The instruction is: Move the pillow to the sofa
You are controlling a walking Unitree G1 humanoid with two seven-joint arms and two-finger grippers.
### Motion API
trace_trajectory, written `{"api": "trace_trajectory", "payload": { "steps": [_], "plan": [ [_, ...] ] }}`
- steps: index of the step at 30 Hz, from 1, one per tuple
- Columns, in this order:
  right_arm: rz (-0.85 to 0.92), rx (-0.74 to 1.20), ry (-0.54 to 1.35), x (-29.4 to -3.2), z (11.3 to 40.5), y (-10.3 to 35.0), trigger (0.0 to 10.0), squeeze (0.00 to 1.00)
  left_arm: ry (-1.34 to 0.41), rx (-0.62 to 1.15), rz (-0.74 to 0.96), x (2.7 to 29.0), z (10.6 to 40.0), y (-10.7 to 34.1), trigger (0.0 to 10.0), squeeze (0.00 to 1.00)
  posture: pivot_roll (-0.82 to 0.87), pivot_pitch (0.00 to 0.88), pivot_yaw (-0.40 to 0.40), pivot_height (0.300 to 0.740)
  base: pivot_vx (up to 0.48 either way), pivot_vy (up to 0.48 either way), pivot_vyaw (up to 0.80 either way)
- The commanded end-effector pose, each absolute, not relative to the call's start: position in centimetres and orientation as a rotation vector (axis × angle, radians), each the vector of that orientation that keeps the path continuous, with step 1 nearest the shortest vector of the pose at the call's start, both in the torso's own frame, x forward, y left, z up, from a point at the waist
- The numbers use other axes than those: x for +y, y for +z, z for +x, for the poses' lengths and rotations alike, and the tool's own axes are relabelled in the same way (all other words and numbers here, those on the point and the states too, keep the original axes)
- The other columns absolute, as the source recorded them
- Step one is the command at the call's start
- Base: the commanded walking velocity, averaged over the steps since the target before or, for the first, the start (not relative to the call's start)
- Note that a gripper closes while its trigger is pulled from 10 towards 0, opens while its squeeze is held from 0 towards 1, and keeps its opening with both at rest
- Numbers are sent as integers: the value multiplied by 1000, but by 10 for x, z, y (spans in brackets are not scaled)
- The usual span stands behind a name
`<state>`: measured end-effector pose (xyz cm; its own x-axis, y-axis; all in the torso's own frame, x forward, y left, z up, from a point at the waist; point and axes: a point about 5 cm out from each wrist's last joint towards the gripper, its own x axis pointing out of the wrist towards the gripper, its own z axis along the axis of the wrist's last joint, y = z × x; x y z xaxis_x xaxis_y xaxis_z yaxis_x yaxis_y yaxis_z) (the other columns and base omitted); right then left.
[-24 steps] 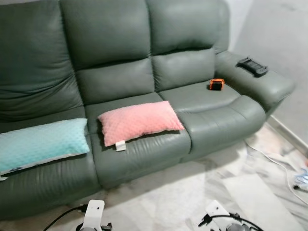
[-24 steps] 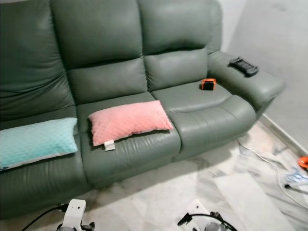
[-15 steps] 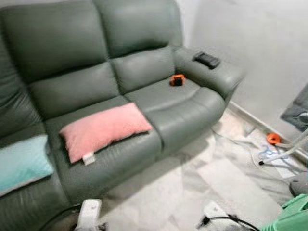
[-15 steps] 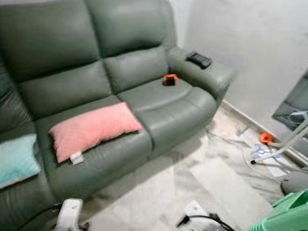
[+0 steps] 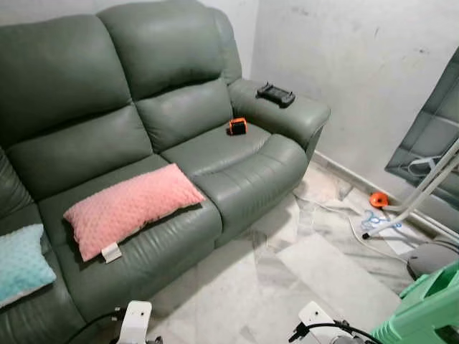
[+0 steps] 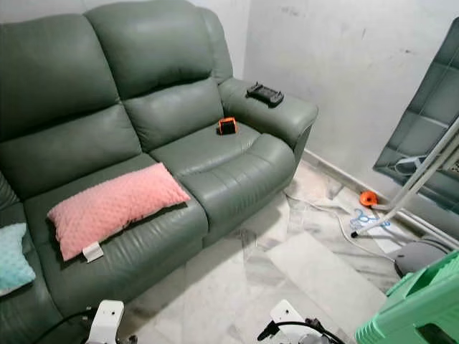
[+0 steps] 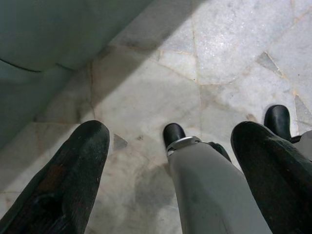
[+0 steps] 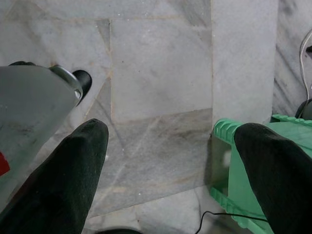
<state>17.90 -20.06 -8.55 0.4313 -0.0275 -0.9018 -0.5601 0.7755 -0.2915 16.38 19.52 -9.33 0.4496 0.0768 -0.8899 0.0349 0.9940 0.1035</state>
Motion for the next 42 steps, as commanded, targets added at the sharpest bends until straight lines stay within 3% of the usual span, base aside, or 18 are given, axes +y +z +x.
{"api": "trace_trajectory", "payload": {
  "steps": [1, 16, 42],
  "plan": [
    [-618, 1083, 341, -203, 182, -84, 10000, 0, 28, 1105, 113, 195, 165, -93, 10000, 0, -114, 0, -33, 720, 334, 0, 0],
    [-613, 1090, 339, -202, 182, -84, 10000, 0, 28, 1106, 106, 196, 165, -93, 10000, 0, -116, 0, -30, 720, 423, 0, 0],
    [-618, 1093, 342, -201, 182, -84, 10000, 0, 24, 1109, 108, 196, 165, -93, 10000, 0, -120, 0, -27, 720, 378, 0, -636]
  ]
}}
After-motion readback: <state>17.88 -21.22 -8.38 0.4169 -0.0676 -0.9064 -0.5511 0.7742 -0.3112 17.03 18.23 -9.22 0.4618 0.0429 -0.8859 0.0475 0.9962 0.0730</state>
